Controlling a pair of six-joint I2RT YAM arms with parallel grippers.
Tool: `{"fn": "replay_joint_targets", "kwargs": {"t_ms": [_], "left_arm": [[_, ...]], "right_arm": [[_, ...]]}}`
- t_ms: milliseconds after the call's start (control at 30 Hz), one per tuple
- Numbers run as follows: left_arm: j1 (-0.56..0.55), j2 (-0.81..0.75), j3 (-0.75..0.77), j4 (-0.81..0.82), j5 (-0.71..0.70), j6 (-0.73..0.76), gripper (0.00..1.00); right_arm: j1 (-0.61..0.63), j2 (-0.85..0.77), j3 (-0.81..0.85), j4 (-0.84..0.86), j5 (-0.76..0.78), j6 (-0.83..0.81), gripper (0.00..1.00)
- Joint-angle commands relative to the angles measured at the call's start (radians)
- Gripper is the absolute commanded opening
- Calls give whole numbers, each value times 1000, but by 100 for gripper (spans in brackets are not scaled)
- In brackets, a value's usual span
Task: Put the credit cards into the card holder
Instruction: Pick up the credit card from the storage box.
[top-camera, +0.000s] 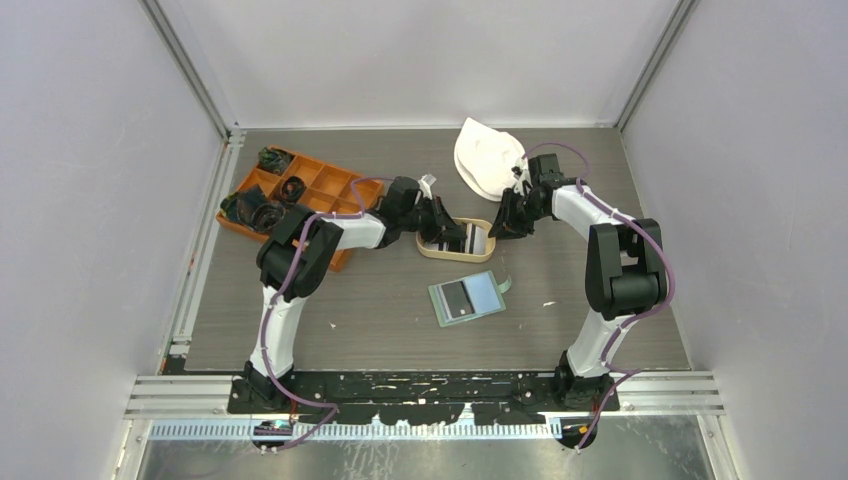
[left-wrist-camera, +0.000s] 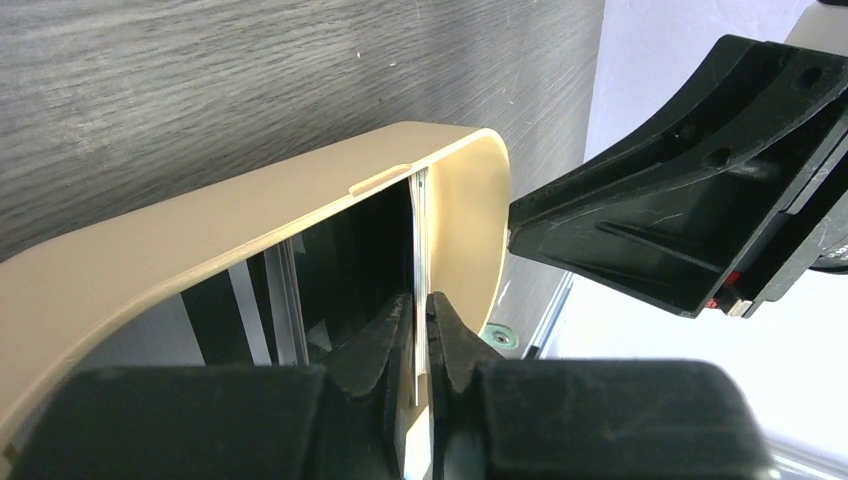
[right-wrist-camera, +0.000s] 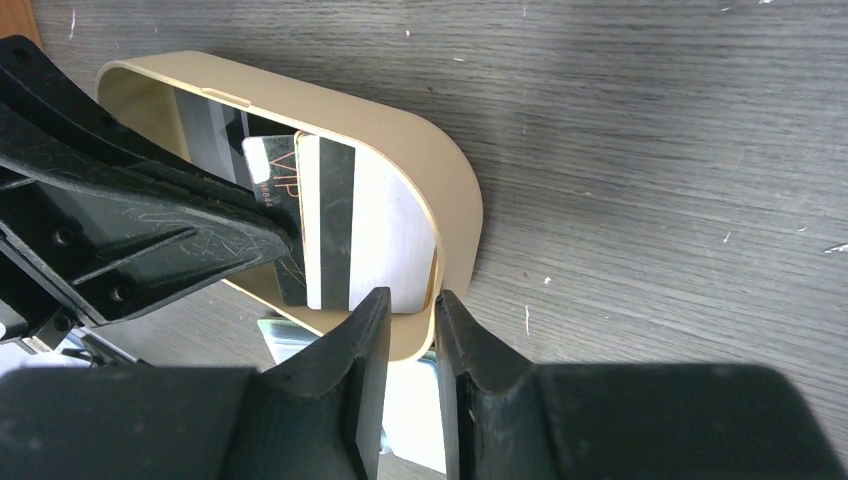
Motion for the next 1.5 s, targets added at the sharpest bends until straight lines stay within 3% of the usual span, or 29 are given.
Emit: {"fn": "replay_joint_targets", "kwargs": {"t_ms": [0, 133, 600, 967, 1100, 1167, 1233, 1300, 1467], "left_arm": [[4, -57, 9, 19, 12, 22, 7], [4, -65, 9, -1, -3, 36, 0], [2, -249, -89, -69, -156, 213, 0], [2, -407, -241, 44, -220, 326, 0], [2, -504, -373, 189, -187, 350, 0], [3, -565, -456, 291, -164, 342, 0], [2, -621, -539, 389, -140, 320, 0], [3, -670, -610, 476, -109, 284, 0], [3, -759, -808, 764, -58, 191, 0]], "right_arm": [[-1, -9, 44, 8, -29, -10, 29], [-1, -11, 44, 7, -31, -10, 29], [-1, -77, 45, 15, -46, -75, 33], [0, -333, -48, 131, -148, -319, 38], [1, -493, -147, 222, -299, -442, 50], [0, -562, -246, 303, -445, -492, 74], [0, -598, -326, 400, -615, -498, 87], [12, -598, -356, 432, -740, -484, 89], [44, -541, -322, 276, -748, -527, 89]]}}
